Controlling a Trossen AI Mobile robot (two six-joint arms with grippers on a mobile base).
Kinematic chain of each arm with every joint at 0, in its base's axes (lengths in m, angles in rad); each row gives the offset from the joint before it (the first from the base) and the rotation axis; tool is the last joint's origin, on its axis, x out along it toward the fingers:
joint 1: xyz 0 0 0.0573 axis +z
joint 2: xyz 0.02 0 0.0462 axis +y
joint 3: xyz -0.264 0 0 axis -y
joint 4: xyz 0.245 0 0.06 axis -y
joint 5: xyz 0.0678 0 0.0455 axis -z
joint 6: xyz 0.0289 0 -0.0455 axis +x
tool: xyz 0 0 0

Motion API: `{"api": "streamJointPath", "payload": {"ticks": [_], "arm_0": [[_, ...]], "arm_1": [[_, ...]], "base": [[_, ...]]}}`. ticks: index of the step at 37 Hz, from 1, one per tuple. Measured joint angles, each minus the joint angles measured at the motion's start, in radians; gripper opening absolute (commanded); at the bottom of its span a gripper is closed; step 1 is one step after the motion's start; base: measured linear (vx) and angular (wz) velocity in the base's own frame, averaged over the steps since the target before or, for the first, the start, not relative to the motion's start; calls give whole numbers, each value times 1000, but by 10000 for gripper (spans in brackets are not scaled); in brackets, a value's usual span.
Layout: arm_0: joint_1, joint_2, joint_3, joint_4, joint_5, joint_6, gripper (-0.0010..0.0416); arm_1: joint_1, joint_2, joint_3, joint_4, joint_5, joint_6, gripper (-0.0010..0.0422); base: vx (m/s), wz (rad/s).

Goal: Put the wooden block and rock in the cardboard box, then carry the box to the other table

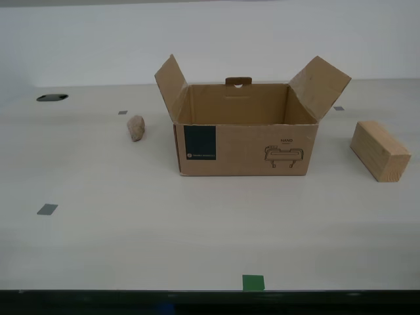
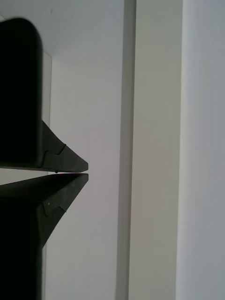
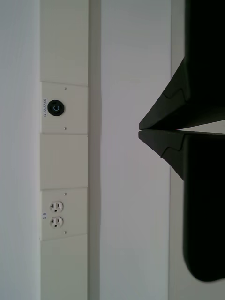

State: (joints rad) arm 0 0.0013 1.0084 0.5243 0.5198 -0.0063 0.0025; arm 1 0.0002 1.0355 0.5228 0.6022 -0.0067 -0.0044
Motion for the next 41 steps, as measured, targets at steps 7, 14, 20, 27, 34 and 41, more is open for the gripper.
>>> {"api": "streamJointPath", "payload": {"ticks": [7,14,20,27,34,41], "arm_0": [[0,0,0,0,0,0,0],[-1,0,0,0,0,0,1],[0,0,0,0,0,0,1],[0,0,0,-21,0,0,25],[-1,0,0,-60,0,-1,94],[0,0,0,-58,0,-2,172]], "arm_1": [[0,0,0,0,0,0,0],[0,0,0,0,0,0,0],[0,0,0,-1,0,-1,24],[0,0,0,-4,0,-2,98],[0,0,0,-4,0,-8,172],[0,0,0,-5,0,-23,240]], "base": [[0,0],[0,0],[0,0],[0,0],[0,0],[0,0]]}}
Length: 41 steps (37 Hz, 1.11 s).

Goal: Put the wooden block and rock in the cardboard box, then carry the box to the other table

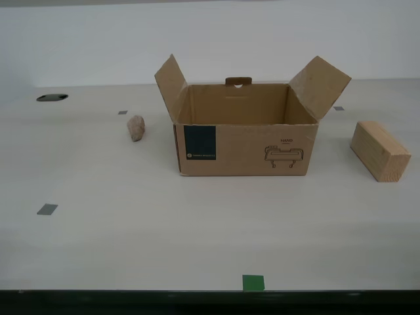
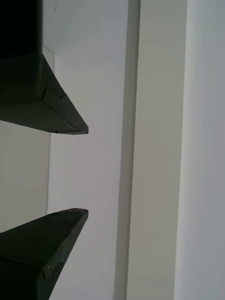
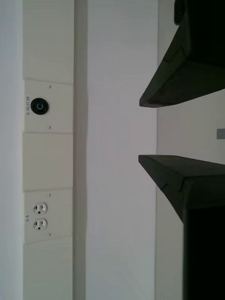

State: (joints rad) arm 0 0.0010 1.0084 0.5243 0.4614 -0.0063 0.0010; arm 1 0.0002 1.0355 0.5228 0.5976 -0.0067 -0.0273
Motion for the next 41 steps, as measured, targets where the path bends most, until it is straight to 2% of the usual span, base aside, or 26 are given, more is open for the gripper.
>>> {"api": "streamJointPath", "payload": {"ticks": [13,20,25,27,41], "arm_0": [[-1,0,0,0,0,0,338],[0,0,0,-1,0,0,406],[0,0,0,-1,0,0,383],[0,0,0,-1,0,0,380],[0,0,0,-2,0,0,396]], "arm_1": [[0,0,0,-1,0,-4,336],[0,0,0,-1,0,-17,377],[0,0,0,-1,0,-18,404],[0,0,0,-1,0,-18,397],[0,0,0,-4,0,-18,401]], "base": [[0,0],[0,0],[0,0],[0,0],[0,0]]}}
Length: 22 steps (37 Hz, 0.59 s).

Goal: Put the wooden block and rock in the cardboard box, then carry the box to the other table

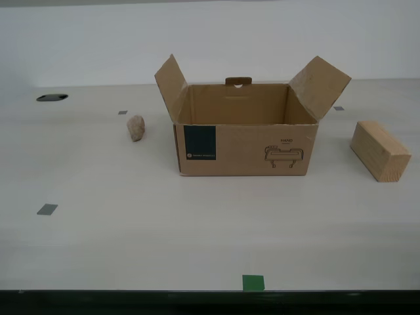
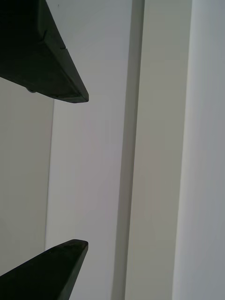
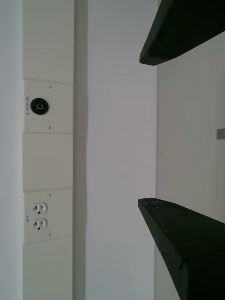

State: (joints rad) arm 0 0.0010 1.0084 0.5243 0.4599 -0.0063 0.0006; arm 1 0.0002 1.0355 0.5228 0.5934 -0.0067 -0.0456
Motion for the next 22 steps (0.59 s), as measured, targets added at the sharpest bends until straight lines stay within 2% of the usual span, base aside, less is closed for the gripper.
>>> {"api": "streamJointPath", "payload": {"ticks": [22], "arm_0": [[-1,0,0,1,0,0,389]], "arm_1": [[0,0,0,-4,0,0,400]], "base": [[0,0]]}}
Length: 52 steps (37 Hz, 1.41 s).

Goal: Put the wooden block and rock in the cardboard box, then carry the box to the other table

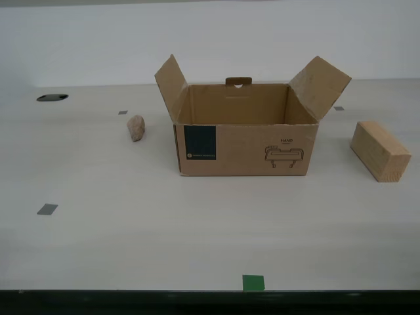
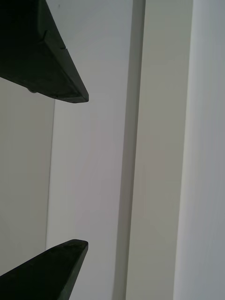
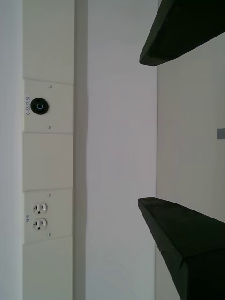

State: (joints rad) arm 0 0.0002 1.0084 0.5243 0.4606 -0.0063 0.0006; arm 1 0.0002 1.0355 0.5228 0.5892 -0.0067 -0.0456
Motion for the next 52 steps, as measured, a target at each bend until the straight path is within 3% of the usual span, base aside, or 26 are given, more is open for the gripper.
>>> {"api": "streamJointPath", "payload": {"ticks": [31,45,52], "arm_0": [[0,0,8,-11,0,3,390],[1,0,156,-261,0,4,389],[0,0,258,-455,0,5,390]], "arm_1": [[0,0,10,-23,0,2,400],[0,0,110,-185,0,15,400],[0,0,197,-338,0,15,400]], "base": [[0,0],[0,0],[0,0]]}}
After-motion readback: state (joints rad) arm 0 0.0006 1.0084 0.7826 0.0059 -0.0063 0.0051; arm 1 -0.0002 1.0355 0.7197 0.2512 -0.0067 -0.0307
